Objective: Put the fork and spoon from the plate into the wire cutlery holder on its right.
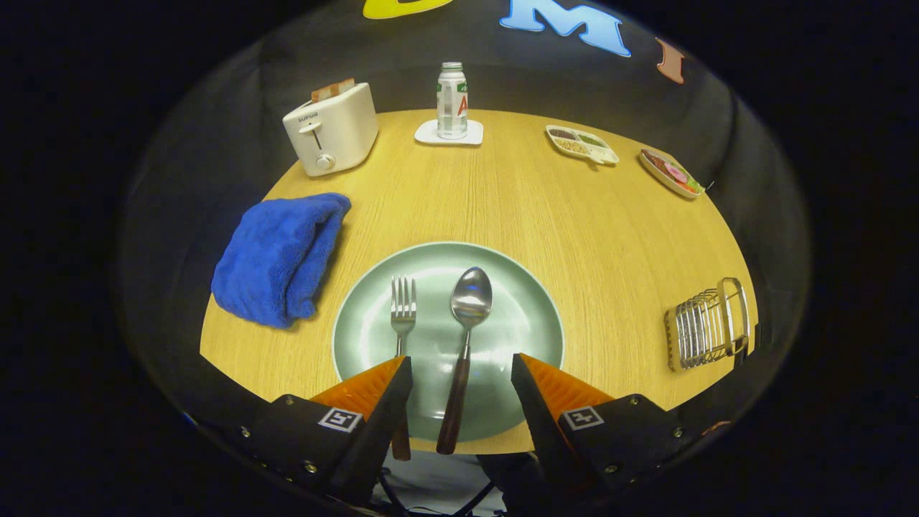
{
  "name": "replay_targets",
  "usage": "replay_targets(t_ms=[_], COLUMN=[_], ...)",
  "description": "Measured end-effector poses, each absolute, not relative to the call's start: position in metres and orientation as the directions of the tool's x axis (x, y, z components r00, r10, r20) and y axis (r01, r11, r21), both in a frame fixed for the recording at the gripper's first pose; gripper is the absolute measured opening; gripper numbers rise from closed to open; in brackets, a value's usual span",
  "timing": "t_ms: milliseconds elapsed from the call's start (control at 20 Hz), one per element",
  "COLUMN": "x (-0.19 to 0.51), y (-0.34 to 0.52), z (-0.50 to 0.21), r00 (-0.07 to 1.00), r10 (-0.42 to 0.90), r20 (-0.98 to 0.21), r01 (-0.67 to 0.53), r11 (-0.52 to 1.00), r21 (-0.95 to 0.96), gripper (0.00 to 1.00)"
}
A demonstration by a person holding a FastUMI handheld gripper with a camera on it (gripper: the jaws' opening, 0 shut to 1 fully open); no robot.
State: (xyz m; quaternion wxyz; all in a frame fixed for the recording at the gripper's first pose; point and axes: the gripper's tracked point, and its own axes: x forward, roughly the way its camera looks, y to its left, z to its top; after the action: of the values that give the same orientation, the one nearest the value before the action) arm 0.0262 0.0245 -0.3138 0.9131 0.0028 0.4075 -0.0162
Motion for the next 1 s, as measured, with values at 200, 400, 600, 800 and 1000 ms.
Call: replay_targets(t_ms=[200, 400, 600, 800, 1000], x=[0.022, 0.023, 0.023, 0.025, 0.024], y=[0.028, 0.029, 0.031, 0.034, 0.035], z=[-0.337, -0.347, -0.348, -0.344, -0.332], r00=[0.612, 0.590, 0.589, 0.612, 0.647], r10=[-0.019, -0.011, -0.005, 0.007, 0.011], r20=[-0.791, -0.808, -0.808, -0.791, -0.762], r01=[0.023, -0.003, -0.023, -0.060, -0.048], r11=[1.000, 1.000, 0.999, 0.997, 0.998], r21=[-0.006, -0.016, -0.023, -0.038, -0.027], gripper=[0.86, 0.80, 0.24, 0.07, 0.07])
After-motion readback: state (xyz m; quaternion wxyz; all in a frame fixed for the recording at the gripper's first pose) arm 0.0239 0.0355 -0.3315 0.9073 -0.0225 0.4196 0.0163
